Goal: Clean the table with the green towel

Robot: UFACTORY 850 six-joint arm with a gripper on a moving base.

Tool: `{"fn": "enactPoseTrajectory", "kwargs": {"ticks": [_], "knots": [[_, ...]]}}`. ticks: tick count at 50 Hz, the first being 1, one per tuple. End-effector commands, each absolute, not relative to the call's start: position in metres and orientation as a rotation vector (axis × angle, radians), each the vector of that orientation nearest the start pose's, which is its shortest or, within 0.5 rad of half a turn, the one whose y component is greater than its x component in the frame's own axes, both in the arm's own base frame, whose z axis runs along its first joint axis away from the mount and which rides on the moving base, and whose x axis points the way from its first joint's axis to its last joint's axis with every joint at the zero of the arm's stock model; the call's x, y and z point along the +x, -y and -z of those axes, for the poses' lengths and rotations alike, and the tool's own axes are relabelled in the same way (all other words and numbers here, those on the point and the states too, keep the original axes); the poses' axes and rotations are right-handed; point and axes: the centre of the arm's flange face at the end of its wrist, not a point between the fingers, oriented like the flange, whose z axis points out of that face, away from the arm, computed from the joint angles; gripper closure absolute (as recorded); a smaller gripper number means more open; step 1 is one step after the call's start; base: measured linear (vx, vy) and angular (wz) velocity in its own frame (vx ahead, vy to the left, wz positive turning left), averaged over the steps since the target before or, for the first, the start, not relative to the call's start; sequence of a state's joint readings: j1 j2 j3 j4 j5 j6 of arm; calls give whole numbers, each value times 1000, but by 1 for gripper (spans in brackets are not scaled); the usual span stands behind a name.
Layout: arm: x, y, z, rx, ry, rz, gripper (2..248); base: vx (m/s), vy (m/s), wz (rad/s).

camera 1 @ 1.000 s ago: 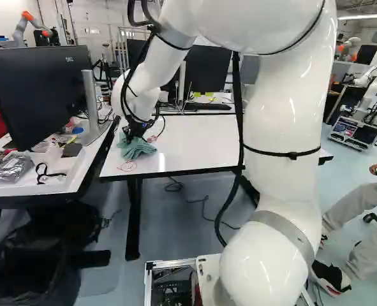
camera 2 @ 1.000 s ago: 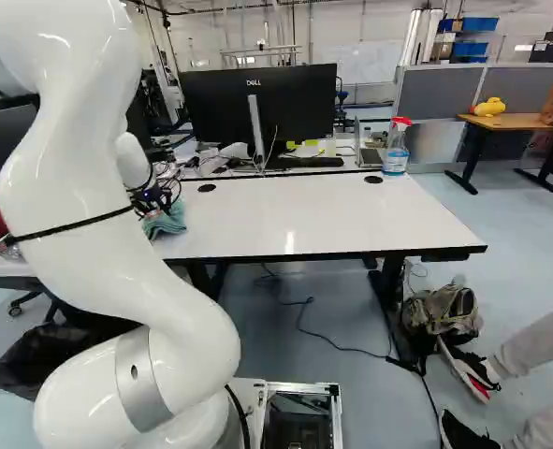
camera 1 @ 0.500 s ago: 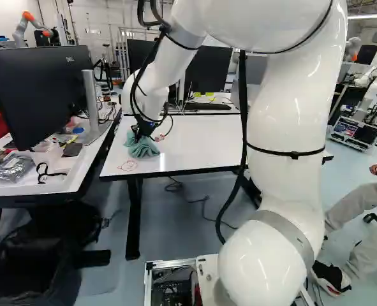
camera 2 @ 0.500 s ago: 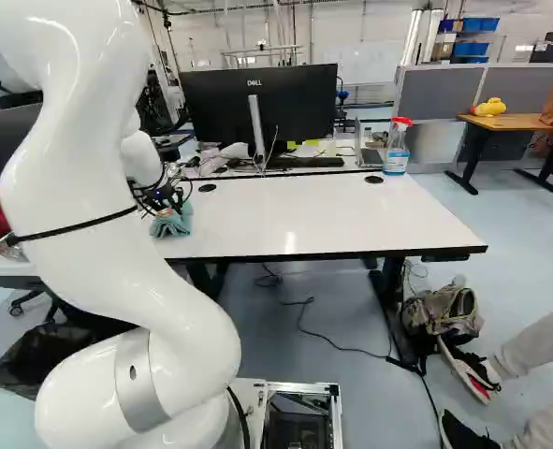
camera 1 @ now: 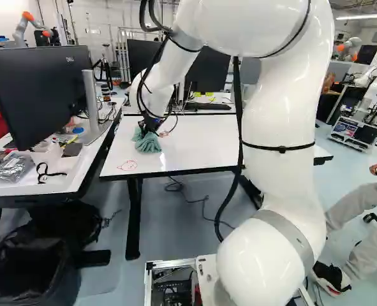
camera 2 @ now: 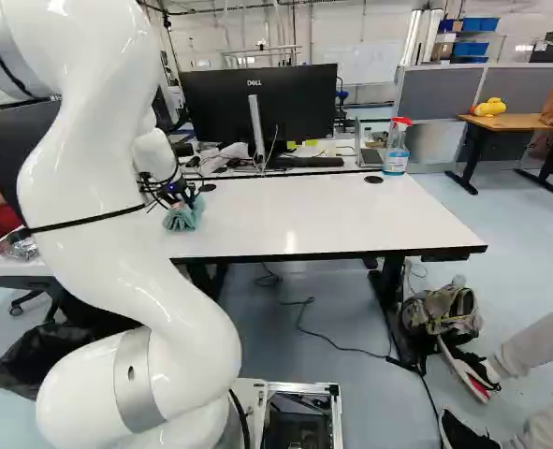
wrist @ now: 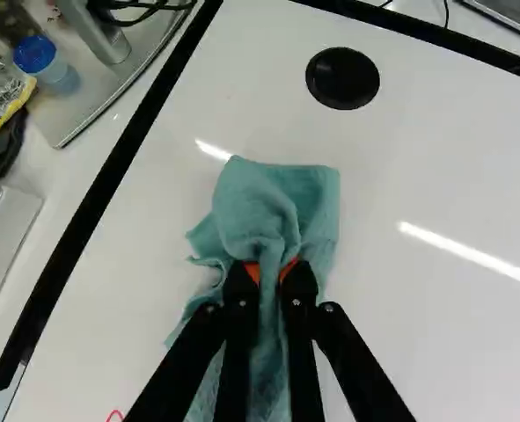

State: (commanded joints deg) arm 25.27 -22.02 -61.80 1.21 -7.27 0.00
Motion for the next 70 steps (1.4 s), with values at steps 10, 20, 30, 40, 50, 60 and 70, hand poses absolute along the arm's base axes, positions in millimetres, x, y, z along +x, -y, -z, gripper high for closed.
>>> {"fn": "enactPoseTrajectory", "kwargs": {"ticks": [10,20,30,40,50,60,70], "knots": [[545,-250,-417,-2832,588,838,208,0,0,0],[563,-255,-416,-2827,579,857,208,0,0,0],[576,-267,-415,-2814,591,872,208,0,0,0],[574,-284,-414,-2798,624,874,208,0,0,0],[562,-297,-415,-2785,660,864,208,0,0,0],[546,-306,-416,-2776,694,849,208,0,0,0],[528,-312,-416,-2768,727,833,208,0,0,0]]}}
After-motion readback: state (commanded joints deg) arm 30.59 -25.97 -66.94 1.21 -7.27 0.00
